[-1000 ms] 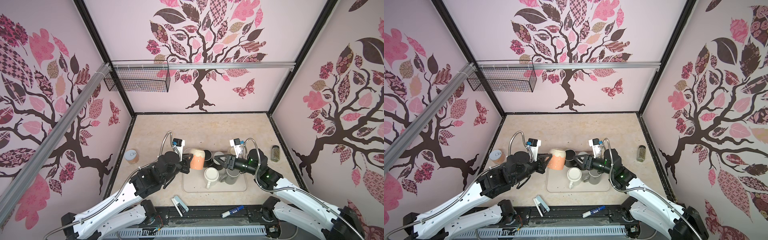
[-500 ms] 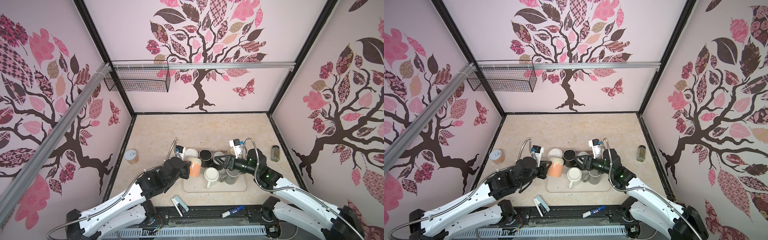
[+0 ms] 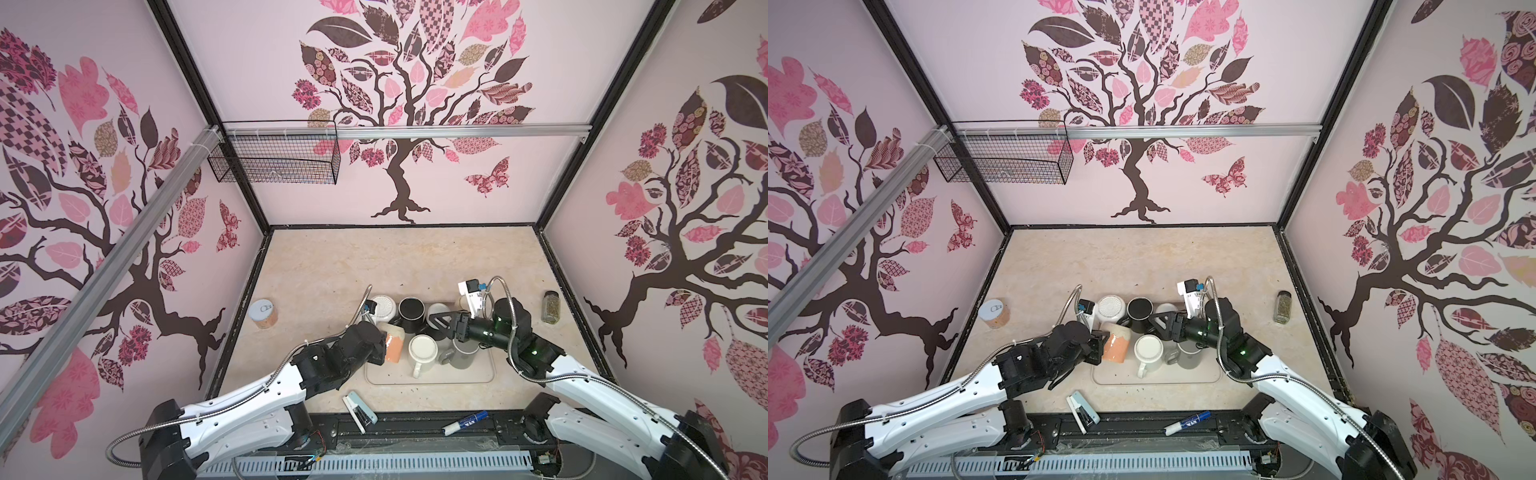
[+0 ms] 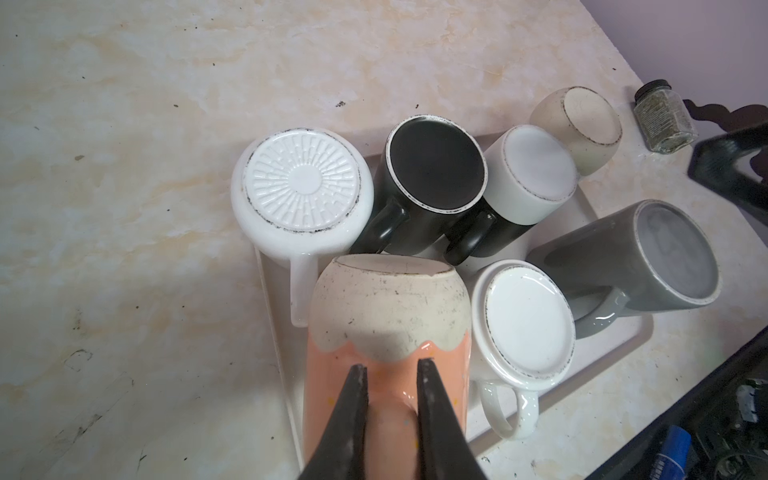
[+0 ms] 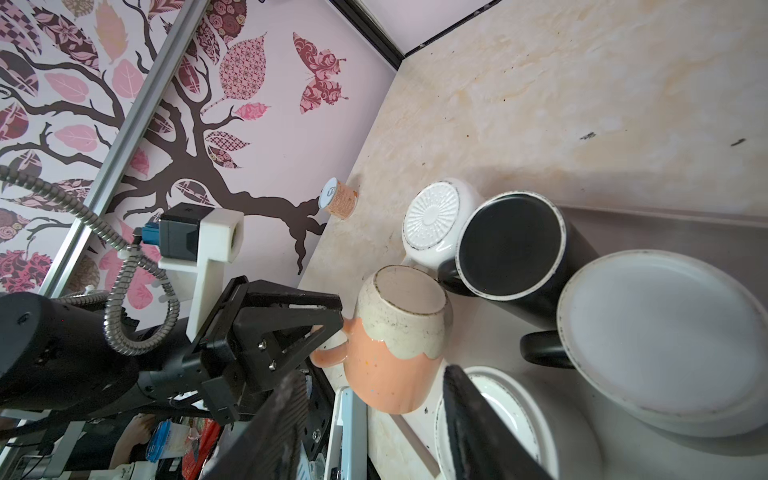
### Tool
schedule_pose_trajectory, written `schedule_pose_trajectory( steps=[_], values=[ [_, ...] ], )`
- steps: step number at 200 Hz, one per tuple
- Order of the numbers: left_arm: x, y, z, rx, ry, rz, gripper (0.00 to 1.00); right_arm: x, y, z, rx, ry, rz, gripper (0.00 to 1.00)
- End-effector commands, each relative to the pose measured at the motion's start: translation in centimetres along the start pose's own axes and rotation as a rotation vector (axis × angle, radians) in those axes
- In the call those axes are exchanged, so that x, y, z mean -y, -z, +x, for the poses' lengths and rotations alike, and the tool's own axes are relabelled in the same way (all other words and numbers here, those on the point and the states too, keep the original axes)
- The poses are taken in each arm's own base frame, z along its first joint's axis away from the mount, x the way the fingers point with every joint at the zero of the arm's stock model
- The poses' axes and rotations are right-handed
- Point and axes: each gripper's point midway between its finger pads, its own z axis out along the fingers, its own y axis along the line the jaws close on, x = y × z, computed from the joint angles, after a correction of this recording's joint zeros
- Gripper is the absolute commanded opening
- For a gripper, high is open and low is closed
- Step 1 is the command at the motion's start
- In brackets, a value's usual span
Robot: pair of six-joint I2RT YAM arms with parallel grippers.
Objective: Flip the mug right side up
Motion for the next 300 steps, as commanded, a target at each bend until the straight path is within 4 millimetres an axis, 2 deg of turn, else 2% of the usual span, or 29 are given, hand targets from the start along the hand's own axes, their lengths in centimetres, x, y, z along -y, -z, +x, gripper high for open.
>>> schedule_pose_trajectory(
  steps=[1,75,119,182,218,300],
  values=[
    [0.9,0.0,-2.0,0.12,0.047,0.019,0.0,0.0,0.0,-0.1,0.009,0.028,0.008,0.57],
    [0.5,-0.5,1.2,0.128,0.067,0.036,0.0,1.1,0.5,0.3,0.02,0.055,0.052,0.56],
    [0.7,0.8,3.7,0.191,0.011,0.023,0.0,2.4,0.8,0.7,0.045,0.064,0.087,0.56],
    [-1.6,0.6,8.3,0.134,0.04,-0.017,0.0,3.3,1.0,1.2,0.048,0.069,0.115,0.56],
    [-2.7,0.0,9.7,0.119,0.03,-0.044,0.0,3.9,1.0,1.5,0.043,0.071,0.136,0.56],
    [-4.6,-0.8,11.3,0.098,-0.011,-0.117,0.0,4.6,0.5,1.4,0.044,0.082,0.161,0.56]
  ],
)
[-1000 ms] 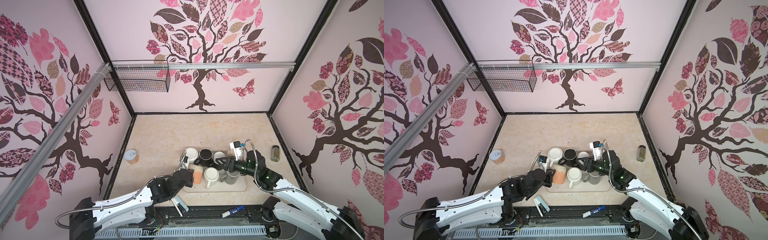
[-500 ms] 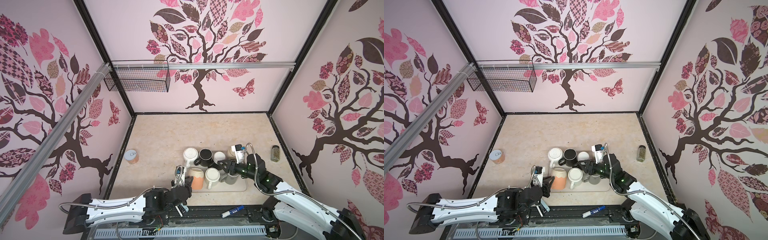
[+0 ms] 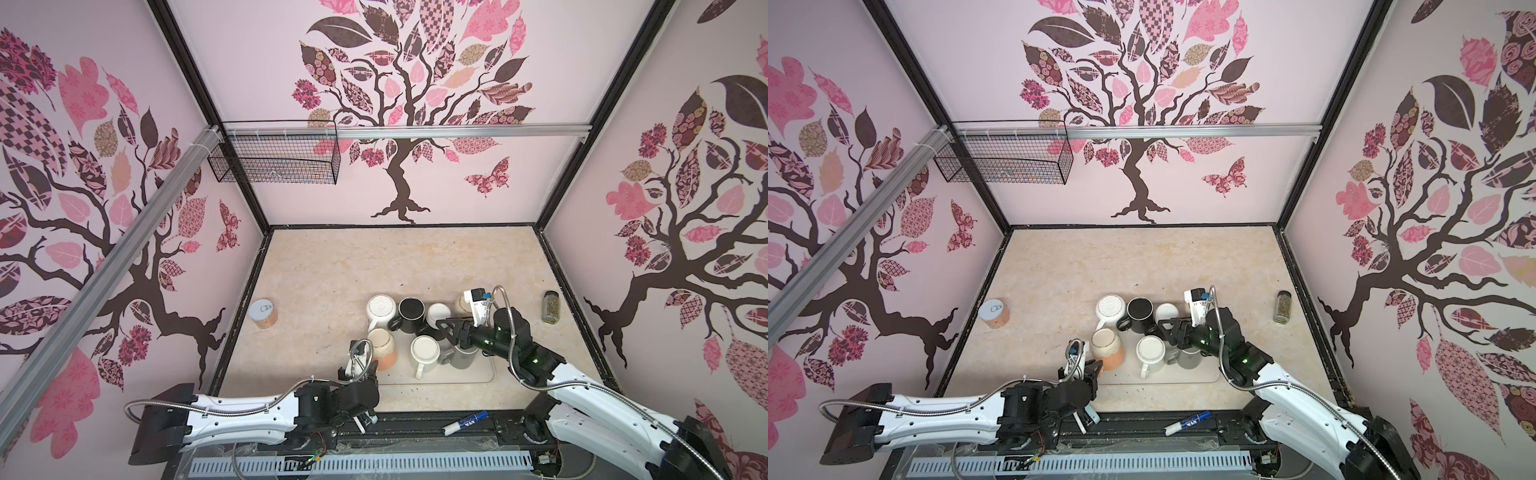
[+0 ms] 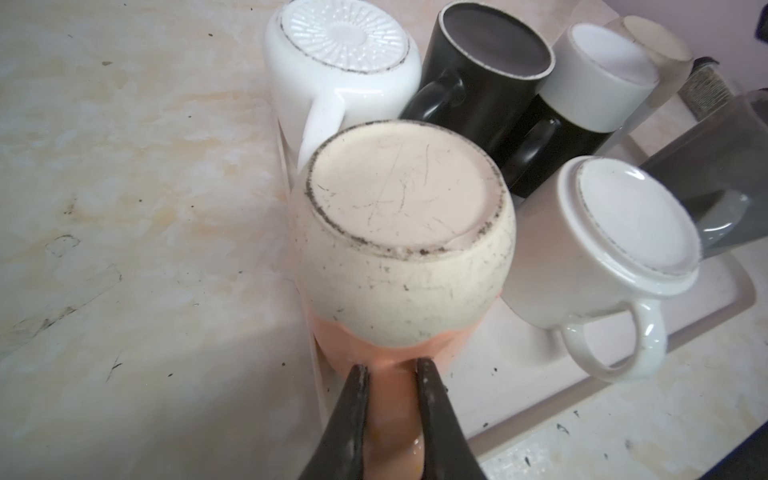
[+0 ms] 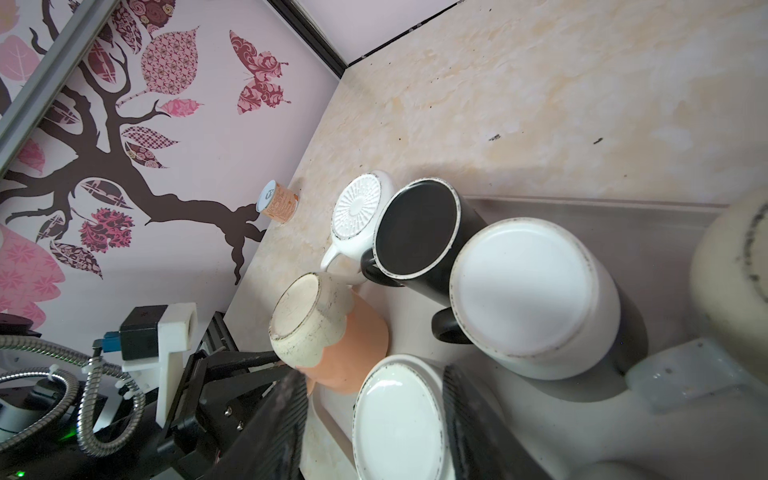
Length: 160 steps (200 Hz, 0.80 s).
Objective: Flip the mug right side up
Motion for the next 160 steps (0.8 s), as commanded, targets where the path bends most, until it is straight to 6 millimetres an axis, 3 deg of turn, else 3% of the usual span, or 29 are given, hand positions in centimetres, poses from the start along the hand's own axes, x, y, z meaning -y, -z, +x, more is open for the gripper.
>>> schedule_pose_trajectory(
  steps=[1,32,60,113,142,160],
  values=[
    [-2.0,-0.3,1.5,-0.02,-0.033,-0.061,0.0,0.1,-0.3,-0.1,0.004,0.023,0.006,0.56],
    [-1.9,-0.6,2.0,-0.03,-0.062,-0.052,0.0,0.3,-0.5,-0.1,0.001,0.03,0.014,0.57],
    [-1.6,-0.9,2.6,-0.075,-0.114,-0.068,0.35,0.2,-0.5,-0.1,0.001,0.032,0.011,0.57],
    [-0.3,-0.7,2.7,-0.182,-0.175,-0.109,0.81,-0.2,0.1,-0.5,0.002,0.042,0.017,0.58],
    [1.4,-0.2,1.9,-0.232,-0.241,-0.076,0.86,-0.4,0.3,-0.7,0.003,0.052,0.023,0.58],
    [2.8,0.1,1.6,-0.257,-0.281,-0.013,0.81,-0.4,0.4,-0.7,0.003,0.058,0.027,0.58]
  ],
)
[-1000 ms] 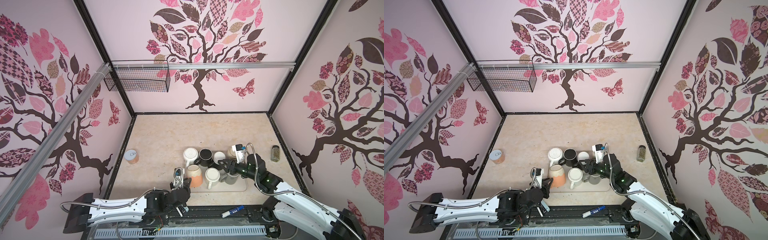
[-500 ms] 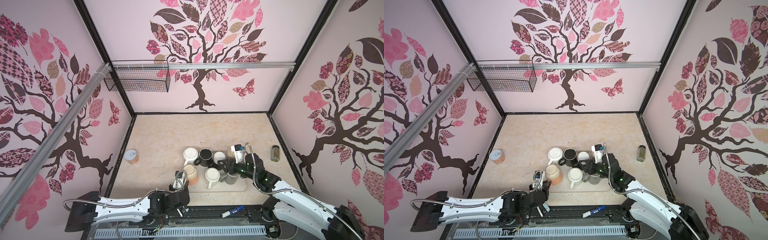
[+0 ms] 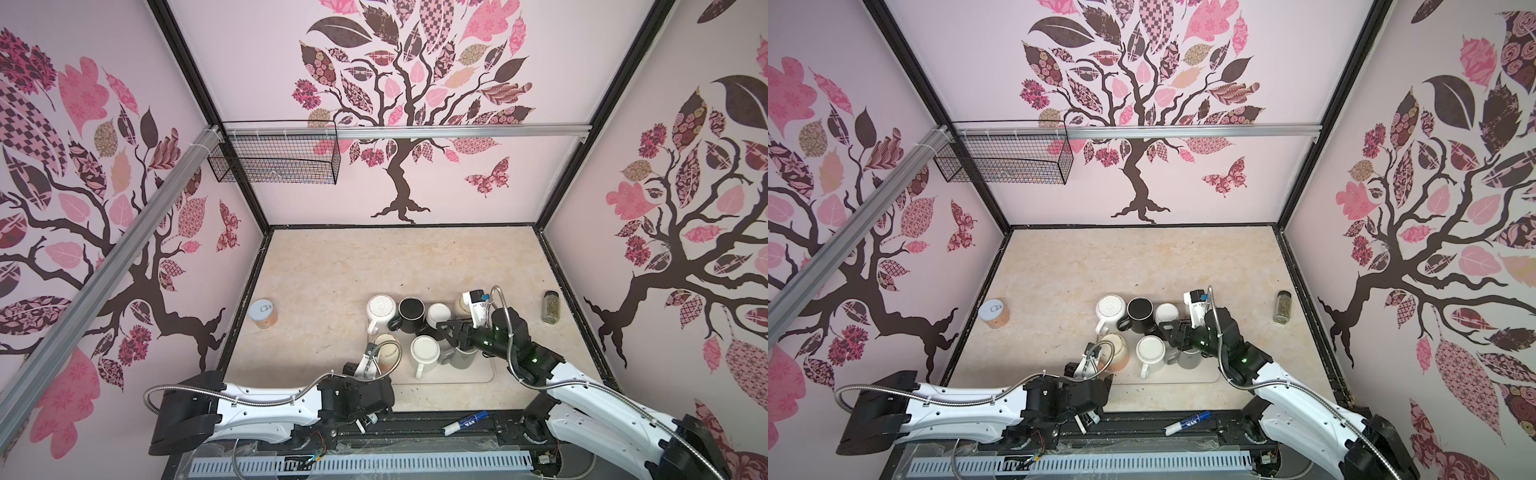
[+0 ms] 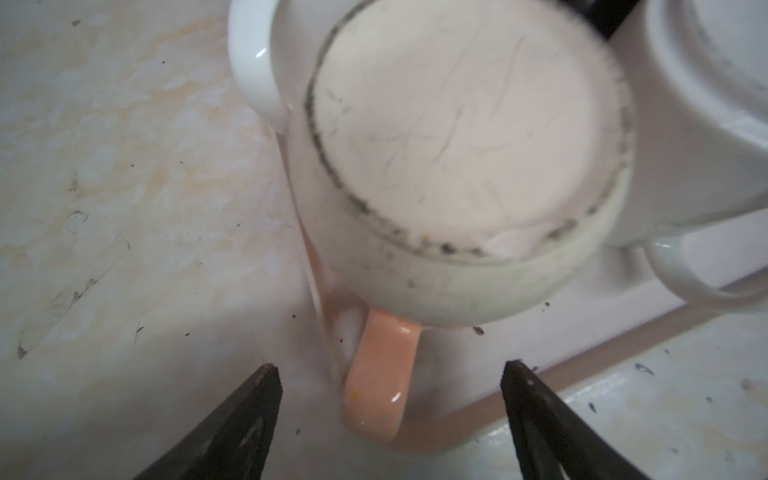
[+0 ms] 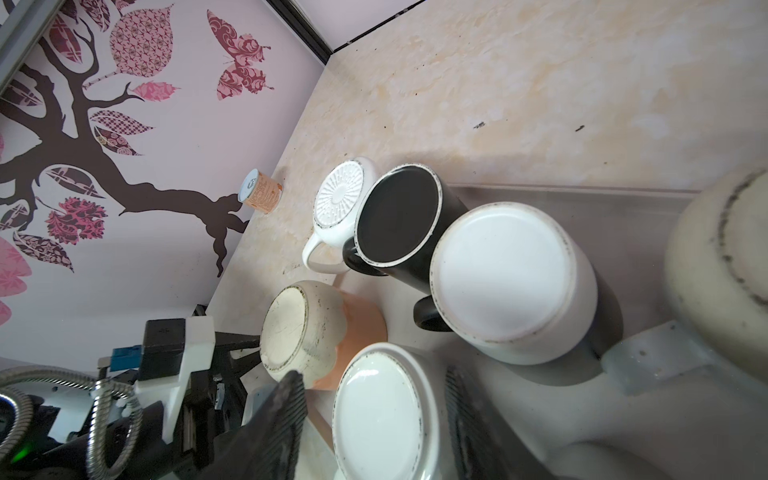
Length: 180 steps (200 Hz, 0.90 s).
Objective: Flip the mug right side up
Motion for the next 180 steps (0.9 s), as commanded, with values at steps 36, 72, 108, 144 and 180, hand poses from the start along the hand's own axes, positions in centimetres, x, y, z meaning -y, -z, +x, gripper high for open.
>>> schedule_pose_trajectory(
  steps=[36,72,108,144,180],
  values=[
    [1.4,1.4,-1.9,-0.106,0.061,0.155,0.87,-1.1,0.5,-1.5,0.032,0.045,-0.005,0.58],
    [1.9,2.4,-2.2,-0.175,0.074,0.245,0.96,-0.9,0.5,-1.6,0.043,0.047,0.003,0.59],
    [2.0,1.8,-1.5,-0.229,-0.011,0.218,0.96,-0.7,0.2,-1.5,0.042,0.043,0.005,0.59],
    [0.3,0.4,-1.1,-0.223,-0.055,0.098,0.82,-0.6,0.2,-1.5,0.041,0.044,0.011,0.59],
    [0.1,-0.3,-1.9,-0.178,-0.073,0.069,0.66,-0.5,0.2,-1.5,0.045,0.045,0.016,0.59]
  ],
)
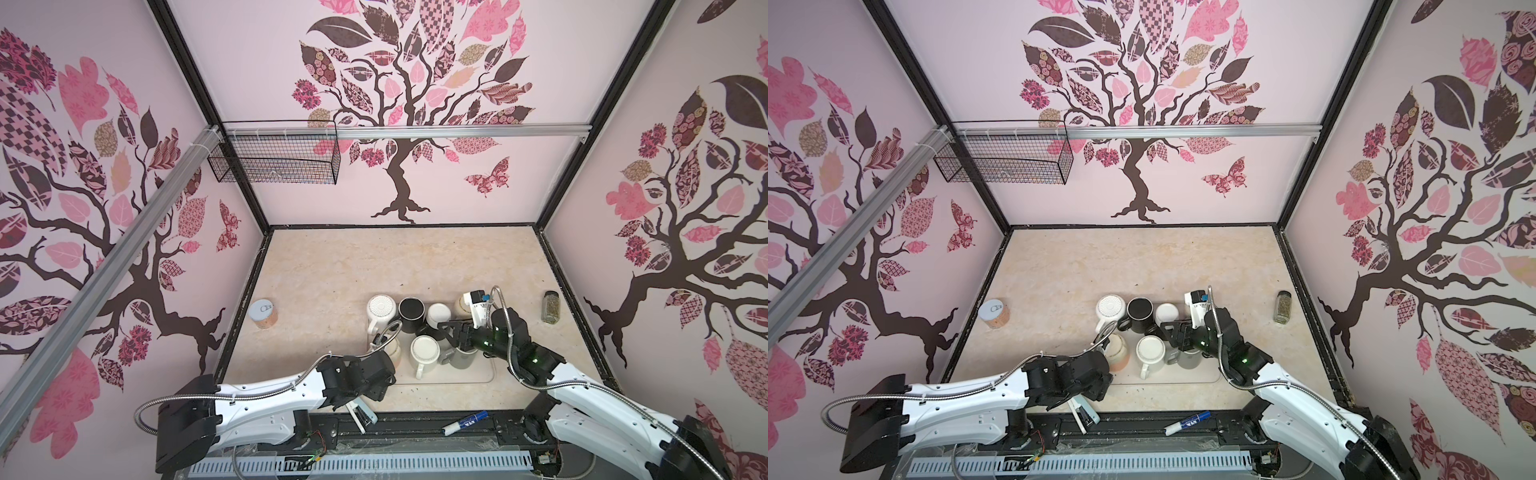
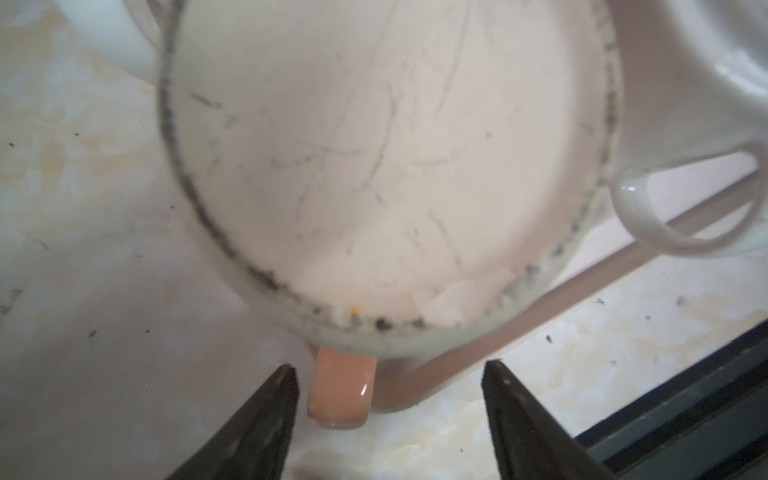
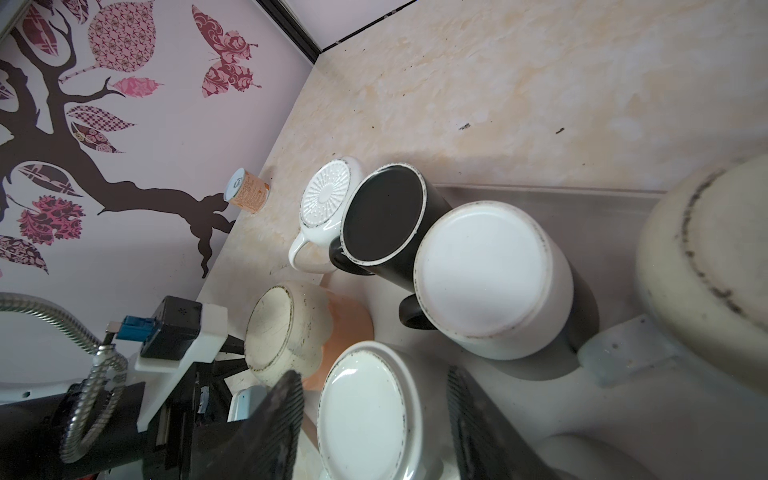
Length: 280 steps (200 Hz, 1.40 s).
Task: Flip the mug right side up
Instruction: 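Hold the peach mug by its handle with the left gripper above the tray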
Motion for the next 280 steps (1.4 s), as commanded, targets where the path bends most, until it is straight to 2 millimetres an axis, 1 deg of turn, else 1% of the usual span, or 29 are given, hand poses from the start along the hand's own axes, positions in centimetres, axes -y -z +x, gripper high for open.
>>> schedule_pose_trajectory(
  steps=[1,30,50,83,102,116,126,142,171,229,280],
  values=[
    [0.1,0.5,-2.3,0.082,-0.008,-0.018,0.66,-1.1,0.2,-1.5,0.041,0.03,-0.016,0.59],
    [0.5,0.3,-3.2,0.115,-0.041,-0.01,0.62,-0.9,0.3,-1.7,0.05,0.03,-0.007,0.59],
    [1.1,0.1,-3.7,0.13,-0.055,0.009,0.61,-0.8,0.3,-1.7,0.056,0.029,-0.001,0.59],
    [2.7,-0.5,-3.6,0.107,-0.073,0.075,0.59,-0.8,0.4,-1.8,0.061,0.028,-0.002,0.59],
    [2.9,-0.8,-3.3,0.089,-0.077,0.081,0.57,-0.8,0.5,-1.8,0.064,0.029,0.001,0.59],
    [3.1,-0.7,-3.3,0.092,-0.079,0.092,0.54,-0.7,0.4,-1.8,0.064,0.03,0.004,0.59],
    [3.0,-0.6,-3.3,0.1,-0.076,0.093,0.54,-0.7,0.4,-1.8,0.063,0.03,0.005,0.59],
    [2.3,-0.4,-3.5,0.116,-0.072,0.061,0.54,-0.7,0.3,-1.8,0.061,0.027,0.005,0.59],
    [1.3,-0.8,-3.5,0.106,-0.067,0.014,0.53,-0.7,0.2,-1.8,0.061,0.021,0.004,0.59],
    [1.6,-1.8,-3.8,0.087,-0.082,-0.006,0.42,-0.6,0.0,-1.8,0.057,0.016,0.01,0.58],
    [1.7,-1.4,-4.4,0.103,-0.092,-0.007,0.37,-0.6,0.2,-2.0,0.066,0.017,0.011,0.58]
  ],
)
